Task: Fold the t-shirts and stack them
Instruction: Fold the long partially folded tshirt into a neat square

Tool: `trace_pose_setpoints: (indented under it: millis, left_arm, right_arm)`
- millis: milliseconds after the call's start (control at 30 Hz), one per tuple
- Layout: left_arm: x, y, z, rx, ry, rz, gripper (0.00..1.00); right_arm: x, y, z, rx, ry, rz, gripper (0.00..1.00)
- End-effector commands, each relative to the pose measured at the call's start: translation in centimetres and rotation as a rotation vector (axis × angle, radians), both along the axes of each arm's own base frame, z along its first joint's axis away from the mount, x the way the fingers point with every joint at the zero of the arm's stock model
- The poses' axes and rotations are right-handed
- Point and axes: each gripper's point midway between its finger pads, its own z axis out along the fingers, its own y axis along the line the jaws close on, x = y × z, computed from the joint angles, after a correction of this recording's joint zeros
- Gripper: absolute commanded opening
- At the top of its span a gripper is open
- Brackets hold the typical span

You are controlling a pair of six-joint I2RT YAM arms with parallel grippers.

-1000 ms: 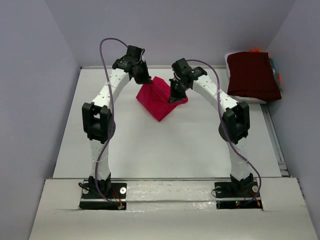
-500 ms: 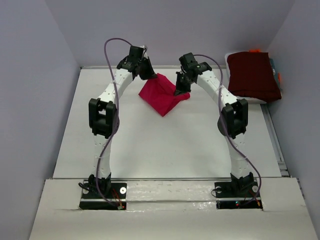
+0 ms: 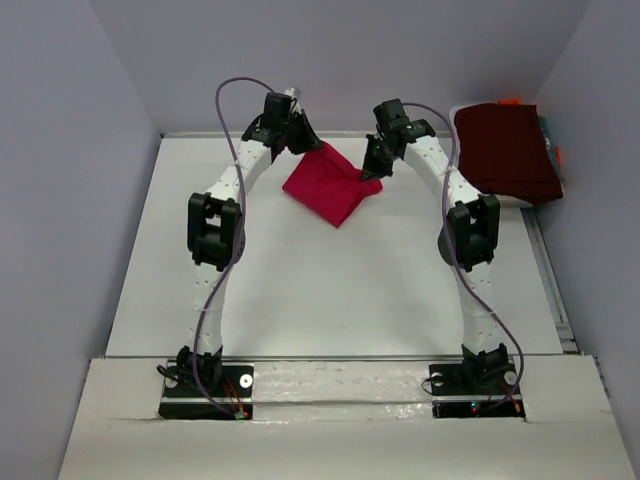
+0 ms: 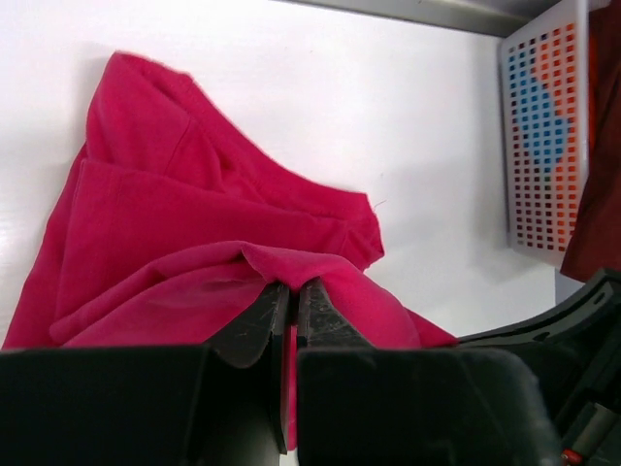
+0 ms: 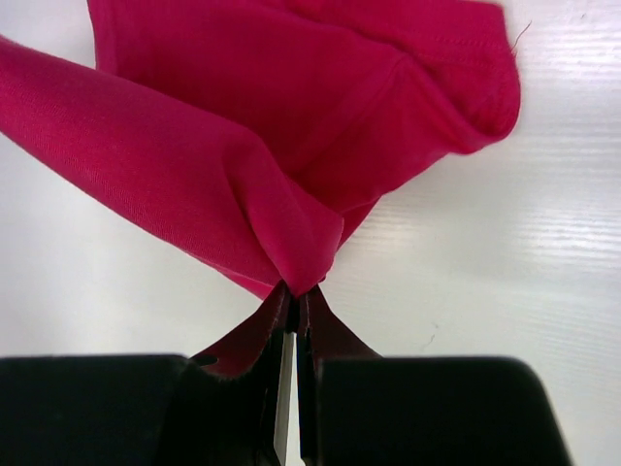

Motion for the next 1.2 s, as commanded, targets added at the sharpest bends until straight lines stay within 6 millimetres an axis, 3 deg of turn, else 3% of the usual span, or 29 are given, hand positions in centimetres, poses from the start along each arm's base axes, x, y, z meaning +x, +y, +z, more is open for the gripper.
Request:
trace_pose_setpoints:
  millis: [0,233,500,533,567,600,633,667,733,800,833,867,933,967,1033,1067,1167]
  left_arm:
    - [3.0,-1.3,4.8,-0.071,-0.21,-0.005,0.06]
    - [5.5,-2.0,2.4,-0.085,-0.234,0.01,0.06]
    - [6.7,-2.6,-1.0,-0.1,-0.221,0.009,0.06]
    - [6.8,-2.7,-1.1,-0.105,-0.224,0.009,0.08]
    - [7.0,-2.8,-1.7,-0.112,-0.216,0.013,0.17]
    - [7.0,-2.9,-2.0,-0.116,-0.209,0.011,0.25]
    - [7.1,-2.9,-1.9,-0.118,-0.214,0.013,0.38]
    - [7.5,-2.9,-1.6,-0.122,-0.237,0.016,0.6]
    - [7.6,-2.7,-1.5,-0.111,-0.246,0.025,0.71]
    - [7.6,-2.2,-0.3,-0.084,-0.278,0.038,0.78]
    - [7.5,-1.9,-0.4,-0.069,-0.278,0.045,0.8]
    - [7.6,-1.3,0.6,-0.047,-0.294,0.07,0.81]
    - [7.3,-0.5,0.6,0.005,-0.283,0.08,0.81]
    - [7.0,-0.2,1.7,0.016,-0.294,0.085,0.81]
    - [6.2,0.5,1.4,0.061,-0.279,0.085,0.81]
    - [5.6,0.8,3.3,0.061,-0.3,0.088,0.81]
    - [3.9,2.2,2.3,0.125,-0.238,0.107,0.81]
  right_arm:
    - [3.6,-2.3,0.8,-0.023,-0.093,-0.065,0.07]
    - [6.8,-4.4,0.0,-0.027,-0.138,-0.136,0.07]
    - [8.4,-5.1,-1.8,-0.044,-0.155,-0.164,0.07]
    - [8.5,-5.0,-1.9,-0.042,-0.159,-0.165,0.07]
    - [8.8,-4.9,-1.9,-0.039,-0.168,-0.164,0.08]
    - [8.9,-5.0,-2.1,-0.042,-0.168,-0.166,0.1]
    - [9.0,-5.0,-2.6,-0.044,-0.163,-0.168,0.21]
    - [9.2,-4.9,-2.5,-0.042,-0.167,-0.168,0.27]
    - [9.2,-4.9,-2.5,-0.041,-0.167,-0.167,0.49]
    - [9.1,-4.9,-2.4,-0.043,-0.167,-0.167,0.61]
    - [9.0,-5.0,-2.4,-0.045,-0.168,-0.164,0.83]
    - [9.0,-5.2,-2.1,-0.056,-0.175,-0.168,0.93]
    - [8.9,-5.6,-1.7,-0.073,-0.181,-0.178,0.96]
    - [8.8,-5.7,-0.6,-0.07,-0.197,-0.18,0.97]
    - [8.4,-5.7,-0.2,-0.066,-0.195,-0.178,0.97]
    - [8.2,-5.5,0.2,-0.054,-0.192,-0.171,0.97]
    - [6.9,-4.9,0.8,-0.009,-0.15,-0.161,0.93]
